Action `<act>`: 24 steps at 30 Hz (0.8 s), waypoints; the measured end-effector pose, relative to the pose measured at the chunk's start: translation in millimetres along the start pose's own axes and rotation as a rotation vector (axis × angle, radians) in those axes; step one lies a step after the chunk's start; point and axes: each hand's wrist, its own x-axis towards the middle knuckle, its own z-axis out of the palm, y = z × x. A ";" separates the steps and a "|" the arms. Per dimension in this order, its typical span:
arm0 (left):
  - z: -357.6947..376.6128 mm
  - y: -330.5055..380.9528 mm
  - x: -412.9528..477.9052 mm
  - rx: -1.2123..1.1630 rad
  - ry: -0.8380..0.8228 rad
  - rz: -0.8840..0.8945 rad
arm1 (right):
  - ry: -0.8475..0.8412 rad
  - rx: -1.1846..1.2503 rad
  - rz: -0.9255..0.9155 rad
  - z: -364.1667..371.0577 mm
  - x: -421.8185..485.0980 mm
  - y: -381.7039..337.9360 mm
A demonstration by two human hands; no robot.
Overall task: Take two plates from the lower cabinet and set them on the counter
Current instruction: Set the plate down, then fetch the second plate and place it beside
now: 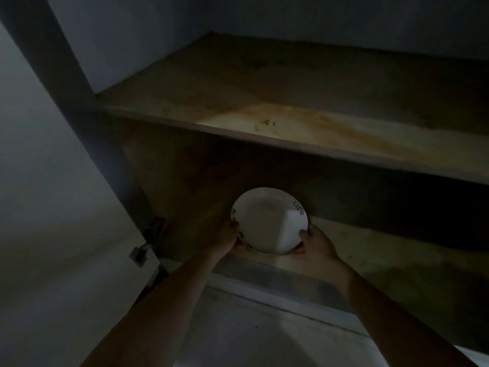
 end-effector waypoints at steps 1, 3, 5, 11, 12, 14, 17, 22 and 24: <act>0.5 -0.4 -1.0 0.014 -0.001 0.004 | 0.010 -0.034 -0.026 0.2 1.8 -0.5; 0.7 4.8 -12.8 -0.009 -0.011 -0.029 | 0.028 -0.100 -0.055 0.0 -1.5 -0.9; -2.6 9.8 -27.5 0.008 0.015 -0.021 | 0.052 -0.123 -0.066 -2.8 -13.1 -1.2; -23.1 42.5 -109.3 0.056 0.019 -0.043 | 0.030 -0.033 -0.030 -19.6 -97.3 -14.1; -28.7 53.0 -128.7 0.050 0.012 -0.055 | 0.042 -0.015 -0.006 -22.9 -117.6 -19.2; -40.4 76.6 -177.0 -0.001 -0.053 -0.072 | 0.040 0.021 0.035 -30.2 -165.0 -27.1; -57.0 122.7 -265.7 -0.111 -0.126 -0.127 | 0.049 0.014 0.081 -45.9 -243.3 -46.9; -87.7 198.5 -391.4 -0.017 -0.128 -0.304 | 0.027 -0.061 0.195 -90.4 -394.7 -128.8; -100.8 246.5 -442.8 0.023 -0.131 -0.299 | 0.028 -0.068 0.197 -112.3 -455.0 -174.2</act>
